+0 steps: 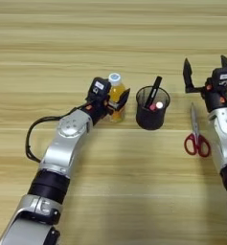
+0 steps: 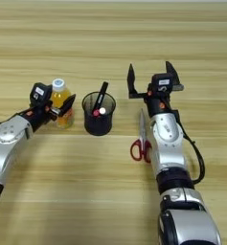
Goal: Move the objects on the table
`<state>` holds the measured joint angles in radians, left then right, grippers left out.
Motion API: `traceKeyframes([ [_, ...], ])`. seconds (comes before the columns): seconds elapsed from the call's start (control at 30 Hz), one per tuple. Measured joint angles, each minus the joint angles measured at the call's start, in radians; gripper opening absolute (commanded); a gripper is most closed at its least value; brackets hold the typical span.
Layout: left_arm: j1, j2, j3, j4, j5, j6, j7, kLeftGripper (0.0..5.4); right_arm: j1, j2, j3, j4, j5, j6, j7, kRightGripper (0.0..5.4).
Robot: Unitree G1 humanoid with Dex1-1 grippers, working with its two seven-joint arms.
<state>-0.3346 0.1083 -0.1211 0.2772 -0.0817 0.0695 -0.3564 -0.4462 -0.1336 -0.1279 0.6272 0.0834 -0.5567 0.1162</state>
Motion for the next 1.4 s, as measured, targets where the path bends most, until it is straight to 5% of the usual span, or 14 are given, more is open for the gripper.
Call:
traceKeyframes([
  [0.6,0.004,-0.009,0.019,-0.004,-0.015,-0.036,-0.044,5.32,0.001,0.001,0.000,0.000,0.000,0.001,0.000,5.40],
  [1.07,0.025,-0.016,0.037,-0.068,-0.053,-0.083,-0.070,5.39,0.001,0.002,0.001,0.000,0.000,0.001,0.000,5.40],
  [1.4,0.040,-0.019,0.058,-0.119,-0.048,-0.221,-0.042,5.39,0.001,0.002,0.001,0.000,0.000,0.001,0.000,5.40],
])
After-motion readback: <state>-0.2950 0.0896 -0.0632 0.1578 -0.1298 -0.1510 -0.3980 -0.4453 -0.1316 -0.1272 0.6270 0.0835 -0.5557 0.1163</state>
